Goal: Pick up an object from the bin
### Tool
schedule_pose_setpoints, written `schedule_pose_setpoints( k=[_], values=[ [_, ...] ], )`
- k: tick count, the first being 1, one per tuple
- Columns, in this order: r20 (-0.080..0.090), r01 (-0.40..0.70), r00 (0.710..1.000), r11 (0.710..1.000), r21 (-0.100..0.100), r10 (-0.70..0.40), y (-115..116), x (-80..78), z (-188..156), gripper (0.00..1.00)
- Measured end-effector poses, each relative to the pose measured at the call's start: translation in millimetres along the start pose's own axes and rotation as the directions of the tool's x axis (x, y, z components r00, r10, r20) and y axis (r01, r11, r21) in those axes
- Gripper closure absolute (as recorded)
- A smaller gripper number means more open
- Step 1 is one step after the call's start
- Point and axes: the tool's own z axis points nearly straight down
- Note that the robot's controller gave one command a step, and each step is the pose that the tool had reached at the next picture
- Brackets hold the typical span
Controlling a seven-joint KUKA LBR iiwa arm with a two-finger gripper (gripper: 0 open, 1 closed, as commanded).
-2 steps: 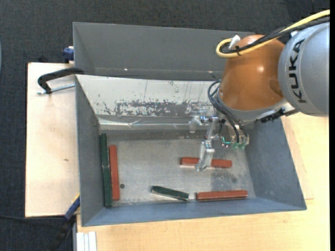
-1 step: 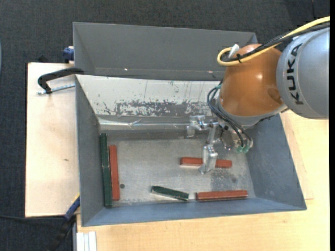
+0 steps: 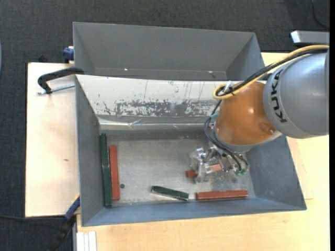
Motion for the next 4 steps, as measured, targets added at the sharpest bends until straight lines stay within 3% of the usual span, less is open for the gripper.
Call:
schedule_pose_setpoints(
  k=[1,2,3,4],
  values=[
    [0.000,0.000,1.000,1.000,0.000,0.000,0.0,0.0,0.0,1.00],
    [0.001,-0.010,1.000,1.000,0.001,0.010,-10.5,-21.5,-76.3,1.00],
    [0.001,-0.010,1.000,1.000,0.001,0.010,-10.5,-21.4,-76.3,0.00],
    [0.001,-0.010,1.000,1.000,0.001,0.010,-10.5,-21.4,-76.3,0.00]
  ],
)
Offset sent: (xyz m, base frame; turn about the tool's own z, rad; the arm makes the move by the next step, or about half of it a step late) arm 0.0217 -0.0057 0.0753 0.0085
